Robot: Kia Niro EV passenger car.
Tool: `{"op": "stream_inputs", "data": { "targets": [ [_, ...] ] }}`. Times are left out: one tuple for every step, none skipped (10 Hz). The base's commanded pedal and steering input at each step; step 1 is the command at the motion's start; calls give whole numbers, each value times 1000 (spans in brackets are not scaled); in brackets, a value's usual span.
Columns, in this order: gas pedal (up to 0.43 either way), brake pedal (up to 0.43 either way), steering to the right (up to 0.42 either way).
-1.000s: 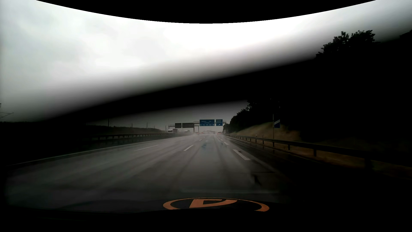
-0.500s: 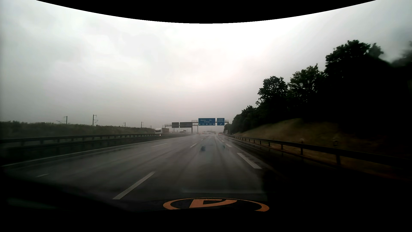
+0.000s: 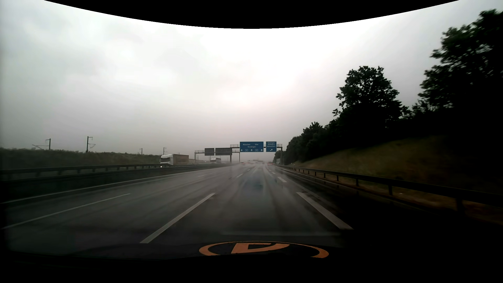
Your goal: Follow the waypoints while adhering to traffic rules and regulations
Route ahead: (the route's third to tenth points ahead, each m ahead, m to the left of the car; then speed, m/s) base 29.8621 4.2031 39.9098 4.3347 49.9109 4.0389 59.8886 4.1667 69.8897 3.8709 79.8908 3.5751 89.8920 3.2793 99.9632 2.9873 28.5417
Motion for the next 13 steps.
{"op": "stream_inputs", "data": {
  "targets": [
    [248, 0, 0],
    [260, 0, 0],
    [260, 0, -1],
    [260, 0, -1],
    [260, 0, 0],
    [260, 0, 0],
    [260, 0, 0],
    [260, 0, 0],
    [260, 0, 0],
    [260, 0, 0],
    [260, 0, 0],
    [260, 0, 0],
    [260, 0, -1]
  ]
}}
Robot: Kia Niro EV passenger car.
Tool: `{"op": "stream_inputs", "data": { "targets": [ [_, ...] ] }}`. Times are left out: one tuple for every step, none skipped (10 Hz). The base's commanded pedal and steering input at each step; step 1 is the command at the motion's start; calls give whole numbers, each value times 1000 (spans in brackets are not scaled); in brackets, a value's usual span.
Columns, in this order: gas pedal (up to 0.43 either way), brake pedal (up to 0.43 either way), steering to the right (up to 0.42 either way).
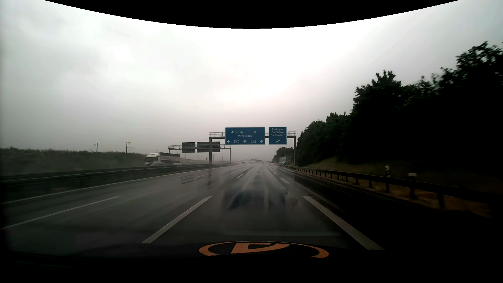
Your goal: Follow the waypoints while adhering to traffic rules and regulations
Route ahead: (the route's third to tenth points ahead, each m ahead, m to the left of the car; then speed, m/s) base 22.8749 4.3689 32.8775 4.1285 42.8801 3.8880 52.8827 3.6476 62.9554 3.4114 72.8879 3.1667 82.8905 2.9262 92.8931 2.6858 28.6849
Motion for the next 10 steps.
{"op": "stream_inputs", "data": {
  "targets": [
    [260, 0, -1],
    [260, 0, 0],
    [248, 0, 0],
    [248, 0, 0],
    [248, 0, 0],
    [240, 0, 0],
    [240, 0, 0],
    [228, 0, 0],
    [228, 0, 1],
    [228, 0, 1]
  ]
}}
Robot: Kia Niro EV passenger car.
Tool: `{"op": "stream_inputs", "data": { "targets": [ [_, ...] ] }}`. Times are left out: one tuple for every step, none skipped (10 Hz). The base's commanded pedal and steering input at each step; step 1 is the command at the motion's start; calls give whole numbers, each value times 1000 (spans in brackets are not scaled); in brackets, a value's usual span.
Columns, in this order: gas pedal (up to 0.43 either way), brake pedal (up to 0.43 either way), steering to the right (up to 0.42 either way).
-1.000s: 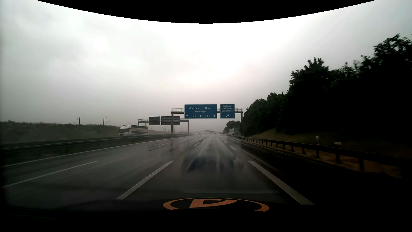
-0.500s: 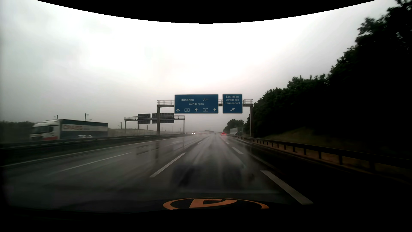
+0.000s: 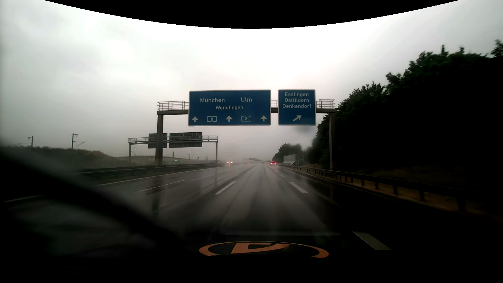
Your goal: Follow the waypoints while adhering to traffic rules and regulations
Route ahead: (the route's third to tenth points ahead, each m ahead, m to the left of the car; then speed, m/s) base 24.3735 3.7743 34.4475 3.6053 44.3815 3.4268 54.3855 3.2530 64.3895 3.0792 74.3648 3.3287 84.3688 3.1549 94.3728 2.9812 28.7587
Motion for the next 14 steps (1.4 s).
{"op": "stream_inputs", "data": {
  "targets": [
    [228, 0, 1],
    [228, 0, 1],
    [228, 0, 2],
    [228, 0, 3],
    [228, 0, 3],
    [228, 0, 3],
    [228, 0, 3],
    [228, 0, 2],
    [228, 0, 1],
    [228, 0, 1],
    [228, 0, 1],
    [228, 0, 1],
    [228, 0, 1],
    [228, 0, 0]
  ]
}}
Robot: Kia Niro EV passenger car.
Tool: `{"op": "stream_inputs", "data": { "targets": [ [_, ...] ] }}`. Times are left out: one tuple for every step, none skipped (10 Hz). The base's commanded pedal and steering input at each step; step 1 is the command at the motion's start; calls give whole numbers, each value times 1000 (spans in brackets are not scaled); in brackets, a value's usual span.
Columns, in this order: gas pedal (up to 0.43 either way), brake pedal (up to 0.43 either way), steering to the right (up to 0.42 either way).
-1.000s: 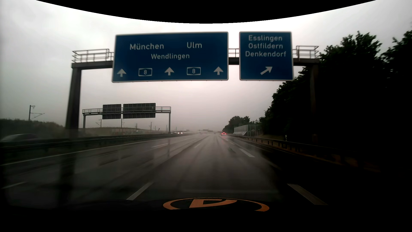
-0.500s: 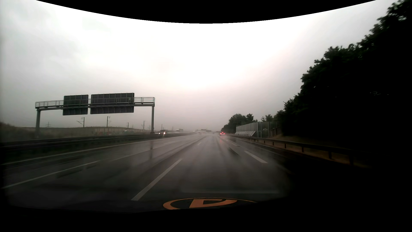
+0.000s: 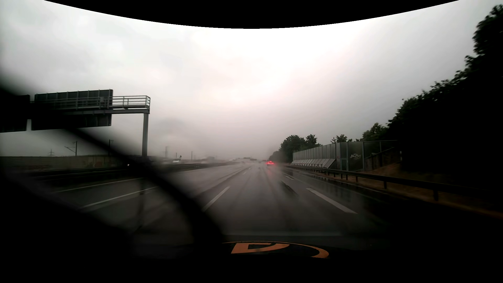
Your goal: Follow the waypoints while adhering to traffic rules and regulations
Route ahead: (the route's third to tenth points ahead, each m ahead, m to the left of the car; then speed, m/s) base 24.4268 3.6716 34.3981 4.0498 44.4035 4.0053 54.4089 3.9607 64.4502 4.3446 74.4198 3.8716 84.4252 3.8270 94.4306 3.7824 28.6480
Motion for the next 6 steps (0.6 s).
{"op": "stream_inputs", "data": {
  "targets": [
    [228, 0, 0],
    [228, 0, 0],
    [228, 0, 0],
    [228, 0, 0],
    [228, 0, 0],
    [228, 0, -1]
  ]
}}
